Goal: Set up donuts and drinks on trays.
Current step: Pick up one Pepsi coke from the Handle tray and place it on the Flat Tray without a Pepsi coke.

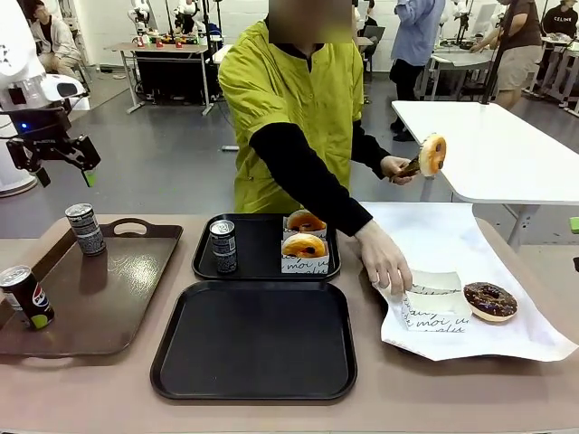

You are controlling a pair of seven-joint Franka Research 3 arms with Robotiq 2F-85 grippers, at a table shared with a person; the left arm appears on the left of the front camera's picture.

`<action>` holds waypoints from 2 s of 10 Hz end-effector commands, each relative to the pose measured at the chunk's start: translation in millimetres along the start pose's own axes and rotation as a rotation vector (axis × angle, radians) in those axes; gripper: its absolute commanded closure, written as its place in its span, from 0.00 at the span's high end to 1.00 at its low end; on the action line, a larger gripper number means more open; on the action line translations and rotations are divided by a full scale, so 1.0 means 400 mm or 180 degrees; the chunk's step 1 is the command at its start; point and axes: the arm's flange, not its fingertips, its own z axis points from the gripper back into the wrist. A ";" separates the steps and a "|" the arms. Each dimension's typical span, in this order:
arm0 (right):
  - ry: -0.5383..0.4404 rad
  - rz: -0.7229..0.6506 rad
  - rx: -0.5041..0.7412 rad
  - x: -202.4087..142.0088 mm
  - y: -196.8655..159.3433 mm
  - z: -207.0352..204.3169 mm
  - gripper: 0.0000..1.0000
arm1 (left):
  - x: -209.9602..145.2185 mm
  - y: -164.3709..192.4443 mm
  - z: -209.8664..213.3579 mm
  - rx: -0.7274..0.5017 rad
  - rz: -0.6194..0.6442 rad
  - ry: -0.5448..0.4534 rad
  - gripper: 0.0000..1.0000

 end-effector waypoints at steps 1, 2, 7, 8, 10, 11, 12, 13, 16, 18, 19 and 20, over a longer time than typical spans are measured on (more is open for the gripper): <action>-0.0010 0.0005 0.0007 0.004 -0.001 -0.002 1.00 | 0.003 0.020 -0.043 0.0054 0.0104 -0.0158 1.00; -0.0010 0.0005 0.0007 0.004 -0.001 -0.002 1.00 | 0.003 0.031 -0.067 0.0091 0.0107 -0.0179 1.00; -0.0010 0.0005 0.0007 0.004 -0.001 -0.002 1.00 | 0.058 0.060 -0.169 0.0053 0.0066 0.0032 1.00; -0.0010 0.0005 0.0007 0.004 -0.001 -0.002 1.00 | 0.063 0.065 -0.185 0.0057 0.0068 0.0038 1.00; -0.0010 0.0005 0.0007 0.004 -0.001 -0.002 1.00 | 0.071 0.076 -0.219 0.0075 0.0078 0.0065 1.00; -0.0010 0.0005 0.0007 0.004 -0.001 -0.002 1.00 | 0.075 0.075 -0.230 0.0098 0.0067 0.0088 1.00; -0.0010 0.0005 0.0007 0.004 -0.001 -0.002 1.00 | 0.077 0.075 -0.243 0.0122 0.0060 0.0105 1.00; -0.0010 0.0005 0.0007 0.004 -0.001 -0.002 1.00 | 0.079 0.074 -0.256 0.0147 0.0060 0.0091 1.00; -0.0010 0.0005 0.0007 0.004 -0.001 -0.002 1.00 | 0.079 0.075 -0.267 0.0108 0.0031 0.0075 0.45; -0.0010 0.0005 0.0007 0.004 -0.001 -0.002 1.00 | 0.080 0.073 -0.258 0.0114 0.0053 0.0114 0.00; -0.0010 0.0005 0.0007 0.004 -0.001 -0.002 1.00 | 0.077 0.074 -0.257 0.0127 0.0074 0.0129 0.00; -0.0010 0.0005 0.0007 0.004 -0.001 -0.002 1.00 | 0.078 0.074 -0.255 0.0144 0.0088 0.0147 0.20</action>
